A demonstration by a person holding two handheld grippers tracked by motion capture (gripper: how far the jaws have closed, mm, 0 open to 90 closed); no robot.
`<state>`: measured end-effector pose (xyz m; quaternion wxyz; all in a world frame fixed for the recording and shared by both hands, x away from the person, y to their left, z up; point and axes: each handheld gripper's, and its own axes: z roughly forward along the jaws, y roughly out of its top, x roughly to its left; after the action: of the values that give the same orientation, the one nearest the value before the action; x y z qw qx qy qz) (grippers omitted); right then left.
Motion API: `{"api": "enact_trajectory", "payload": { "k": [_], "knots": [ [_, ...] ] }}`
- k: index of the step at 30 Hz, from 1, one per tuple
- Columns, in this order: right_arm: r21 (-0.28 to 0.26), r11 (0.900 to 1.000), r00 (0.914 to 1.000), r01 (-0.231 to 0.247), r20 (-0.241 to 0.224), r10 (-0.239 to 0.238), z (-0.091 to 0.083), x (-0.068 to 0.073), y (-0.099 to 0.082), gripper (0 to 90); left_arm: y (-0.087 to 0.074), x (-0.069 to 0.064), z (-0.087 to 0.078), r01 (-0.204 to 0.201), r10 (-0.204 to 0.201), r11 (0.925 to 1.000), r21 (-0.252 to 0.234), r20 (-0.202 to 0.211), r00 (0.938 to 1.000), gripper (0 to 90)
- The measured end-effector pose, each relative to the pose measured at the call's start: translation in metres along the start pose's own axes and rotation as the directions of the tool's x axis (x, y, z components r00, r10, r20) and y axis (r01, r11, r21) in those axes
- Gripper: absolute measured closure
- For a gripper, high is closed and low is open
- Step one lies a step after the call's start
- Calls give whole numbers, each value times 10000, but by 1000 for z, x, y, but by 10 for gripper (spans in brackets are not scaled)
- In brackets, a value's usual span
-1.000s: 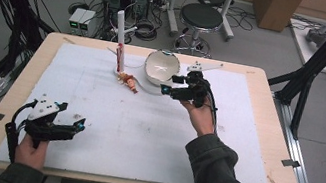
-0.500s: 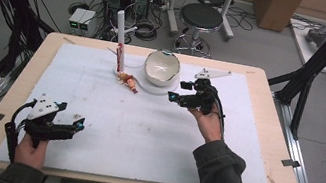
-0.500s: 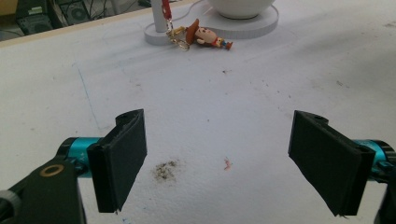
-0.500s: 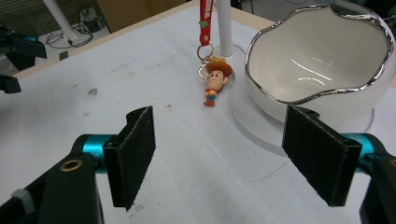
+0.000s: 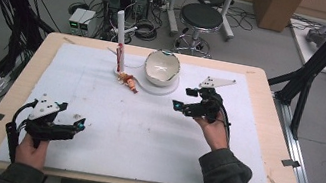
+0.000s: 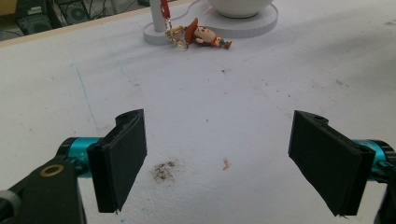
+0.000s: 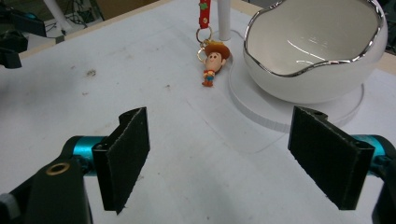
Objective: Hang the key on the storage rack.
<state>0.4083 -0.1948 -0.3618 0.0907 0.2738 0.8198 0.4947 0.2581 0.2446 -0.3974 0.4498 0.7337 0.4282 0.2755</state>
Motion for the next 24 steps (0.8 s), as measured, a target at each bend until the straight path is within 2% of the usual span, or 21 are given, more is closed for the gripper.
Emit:
{"api": "enact_trajectory", "payload": {
  "k": [6,10,19,24],
  "knots": [
    [-59,10000,9999,-4,142,5,-6,-1,-9,186,0,0,0,-12,12,10000,32,25,10000,198],
    [91,9999,9998,-76,182,74,-11,-1,-12,166,0,0,0,7,-7,10000,14,25,10000,197],
    [-24,9999,9990,124,440,-123,-23,2,-18,142,0,-1,0,-47,47,10000,9,33,10000,198],
    [89,10000,9987,-40,515,35,-26,2,-28,132,0,-2,1,-32,32,10000,36,59,10000,198]
  ]
}}
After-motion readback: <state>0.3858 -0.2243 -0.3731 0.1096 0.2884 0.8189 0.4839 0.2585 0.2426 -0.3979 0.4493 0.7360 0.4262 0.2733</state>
